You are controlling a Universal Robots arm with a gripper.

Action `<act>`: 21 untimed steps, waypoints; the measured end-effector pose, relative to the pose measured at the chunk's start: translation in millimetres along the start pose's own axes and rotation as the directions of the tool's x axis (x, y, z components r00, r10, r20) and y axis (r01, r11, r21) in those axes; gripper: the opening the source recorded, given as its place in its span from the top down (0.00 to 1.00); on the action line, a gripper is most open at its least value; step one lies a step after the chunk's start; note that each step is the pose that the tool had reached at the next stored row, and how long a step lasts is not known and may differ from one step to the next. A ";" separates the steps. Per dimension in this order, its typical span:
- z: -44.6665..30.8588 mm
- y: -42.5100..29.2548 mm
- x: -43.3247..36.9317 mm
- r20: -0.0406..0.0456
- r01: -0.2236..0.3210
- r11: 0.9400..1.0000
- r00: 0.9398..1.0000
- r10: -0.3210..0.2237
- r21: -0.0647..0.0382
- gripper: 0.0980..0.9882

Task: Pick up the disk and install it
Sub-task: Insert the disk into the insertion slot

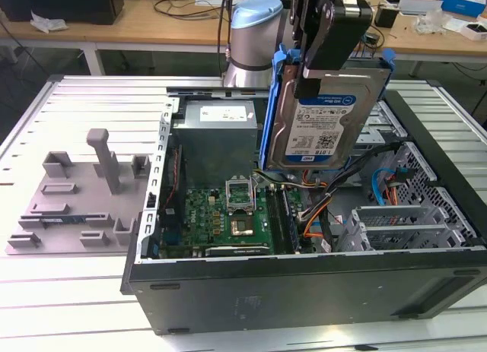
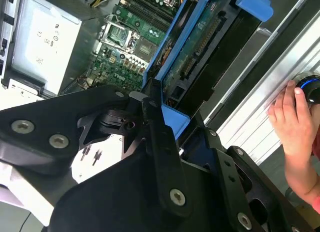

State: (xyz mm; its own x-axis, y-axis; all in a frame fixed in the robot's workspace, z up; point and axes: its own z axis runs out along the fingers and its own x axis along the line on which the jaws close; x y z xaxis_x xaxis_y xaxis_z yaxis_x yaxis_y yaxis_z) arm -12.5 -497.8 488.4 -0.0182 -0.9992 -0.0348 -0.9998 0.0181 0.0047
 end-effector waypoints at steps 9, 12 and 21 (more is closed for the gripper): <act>0.0 -0.3 0.0 0.000 0.000 1.000 1.000 0.000 0.000 0.70; 0.0 -0.4 1.8 -0.003 0.000 1.000 1.000 0.000 0.000 0.70; 0.7 -0.5 5.1 -0.036 0.000 1.000 0.999 0.000 -0.002 0.70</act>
State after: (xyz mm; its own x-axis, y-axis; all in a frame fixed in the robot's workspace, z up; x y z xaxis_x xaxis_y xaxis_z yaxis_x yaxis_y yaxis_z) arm -12.1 -502.9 487.5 -0.0182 -0.9998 0.0008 -0.9998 0.0182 0.0069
